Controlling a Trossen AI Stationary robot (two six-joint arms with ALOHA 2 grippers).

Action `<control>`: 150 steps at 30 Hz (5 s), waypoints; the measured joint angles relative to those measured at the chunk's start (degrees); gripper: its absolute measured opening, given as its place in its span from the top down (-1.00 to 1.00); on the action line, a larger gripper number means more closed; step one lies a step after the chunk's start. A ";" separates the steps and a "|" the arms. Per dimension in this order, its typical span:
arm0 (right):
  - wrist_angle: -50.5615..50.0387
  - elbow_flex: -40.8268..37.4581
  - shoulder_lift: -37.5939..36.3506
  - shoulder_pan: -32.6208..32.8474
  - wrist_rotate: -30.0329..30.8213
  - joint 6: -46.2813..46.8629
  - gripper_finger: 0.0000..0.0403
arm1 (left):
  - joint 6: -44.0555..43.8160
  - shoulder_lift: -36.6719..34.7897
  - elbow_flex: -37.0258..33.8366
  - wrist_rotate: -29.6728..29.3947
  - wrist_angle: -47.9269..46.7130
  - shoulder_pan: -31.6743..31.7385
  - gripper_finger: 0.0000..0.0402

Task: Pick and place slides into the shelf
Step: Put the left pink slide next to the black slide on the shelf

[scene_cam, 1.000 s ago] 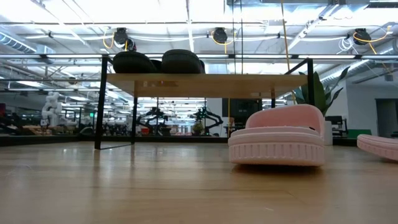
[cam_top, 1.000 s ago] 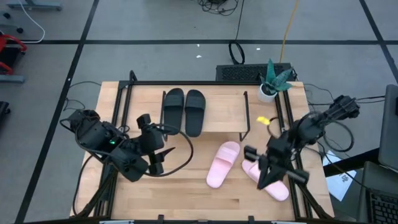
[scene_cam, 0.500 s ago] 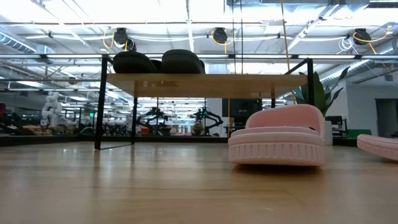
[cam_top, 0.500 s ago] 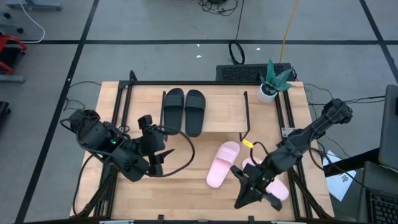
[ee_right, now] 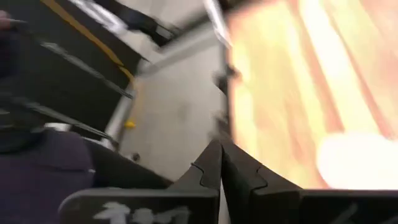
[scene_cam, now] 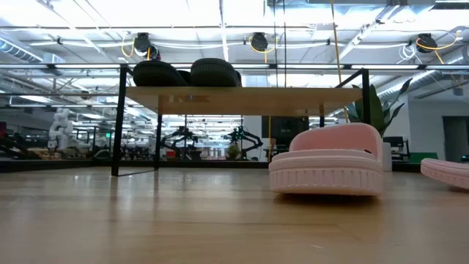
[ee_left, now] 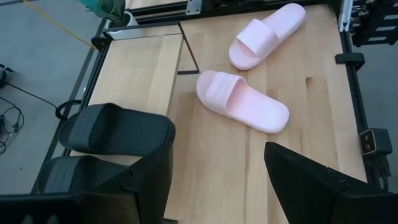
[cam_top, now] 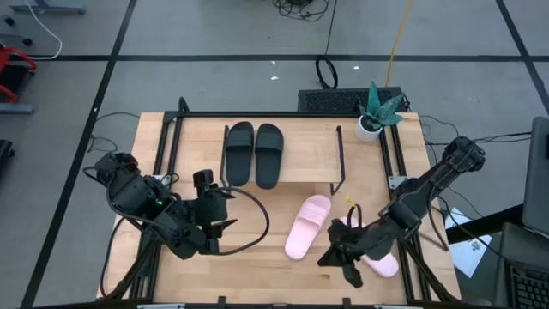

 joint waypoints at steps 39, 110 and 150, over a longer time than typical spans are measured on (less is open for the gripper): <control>-11.79 -0.02 3.41 -9.09 -3.41 7.29 0.35 | 1.49 0.00 -0.04 -0.46 0.00 -1.82 -0.26; -40.15 35.74 33.77 -7.61 3.96 10.79 0.21 | 0.50 0.00 -0.04 2.36 0.00 -4.82 -0.26; -68.03 35.50 46.71 -9.48 7.08 8.02 0.21 | -8.41 -0.01 -0.04 2.49 0.02 -4.62 -0.26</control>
